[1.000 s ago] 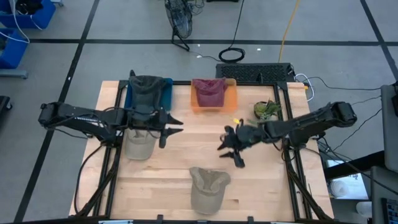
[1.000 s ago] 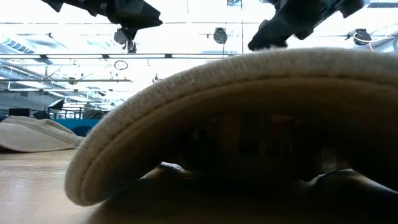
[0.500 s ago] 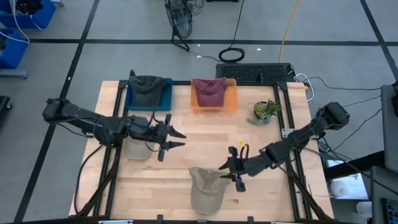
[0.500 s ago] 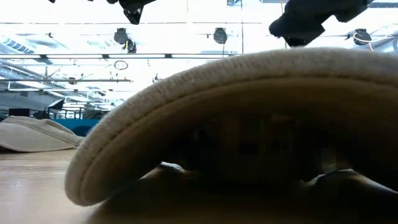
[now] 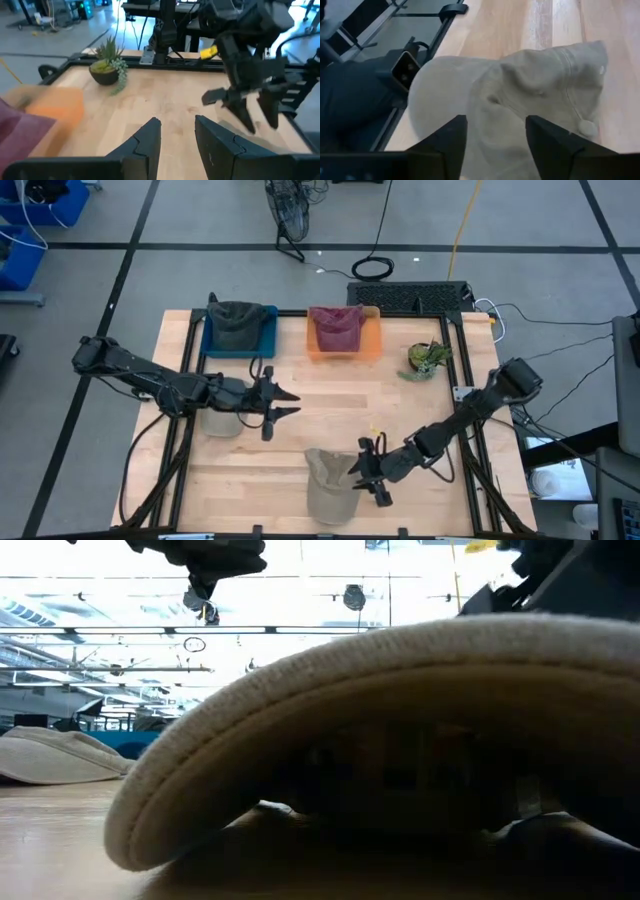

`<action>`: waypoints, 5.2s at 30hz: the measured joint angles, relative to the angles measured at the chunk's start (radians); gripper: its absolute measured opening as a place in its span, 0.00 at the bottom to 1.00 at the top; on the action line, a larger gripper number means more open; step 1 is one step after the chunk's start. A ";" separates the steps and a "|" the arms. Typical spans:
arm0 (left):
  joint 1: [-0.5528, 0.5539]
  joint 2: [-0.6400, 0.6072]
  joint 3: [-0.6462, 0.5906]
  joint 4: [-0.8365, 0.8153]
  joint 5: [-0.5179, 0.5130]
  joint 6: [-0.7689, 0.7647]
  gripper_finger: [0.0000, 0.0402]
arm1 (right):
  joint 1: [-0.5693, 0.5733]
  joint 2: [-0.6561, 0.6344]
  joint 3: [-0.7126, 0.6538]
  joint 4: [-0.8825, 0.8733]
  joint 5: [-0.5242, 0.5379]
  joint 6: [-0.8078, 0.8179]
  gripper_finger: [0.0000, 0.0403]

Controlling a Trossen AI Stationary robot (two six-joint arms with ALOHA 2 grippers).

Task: Pick & Place hat
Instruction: Put the right brown cap into the orange bin

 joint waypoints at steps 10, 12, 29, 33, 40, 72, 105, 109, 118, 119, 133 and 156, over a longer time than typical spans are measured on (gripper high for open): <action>-0.036 0.000 0.000 -0.001 0.000 -0.083 0.31 | 0.000 0.121 0.000 0.164 0.003 -0.044 0.58; -0.046 0.000 0.000 -0.001 -0.001 -0.083 0.31 | 0.000 0.140 0.000 0.174 0.005 -0.044 0.56; -0.064 0.000 0.000 -0.003 -0.001 -0.108 0.31 | 0.000 0.154 0.001 0.111 0.055 -0.140 0.14; -0.064 0.000 0.000 -0.006 -0.001 -0.110 0.31 | -0.008 0.095 0.001 -0.017 0.057 -0.191 0.02; -0.059 0.000 0.000 -0.007 -0.001 -0.102 0.31 | -0.097 -0.086 0.000 -0.292 0.083 -0.383 0.02; 0.132 0.013 0.001 0.023 -0.142 0.116 0.31 | -0.997 -0.310 0.000 -0.033 -0.447 -1.191 0.00; 0.445 0.100 0.001 0.253 0.092 0.241 0.31 | -1.214 -0.017 -0.065 0.316 -0.398 -1.120 0.00; 0.445 0.100 0.001 0.254 0.092 0.241 0.31 | -1.201 -0.017 -0.090 0.390 -0.331 -1.131 0.00; 0.473 0.101 0.001 0.269 0.091 0.287 0.31 | -1.185 -0.038 -0.136 0.524 -0.311 -1.136 0.00; 0.481 0.101 0.001 0.276 0.092 0.294 0.31 | -1.185 -0.037 -0.137 0.528 -0.312 -1.154 0.00; 0.556 0.101 0.001 0.272 0.172 0.243 0.31 | -1.141 -0.037 -0.138 0.709 -0.310 -1.181 0.00; 0.543 0.101 0.000 0.214 0.174 0.210 0.31 | -1.238 0.069 -0.138 0.756 -0.258 -1.108 0.00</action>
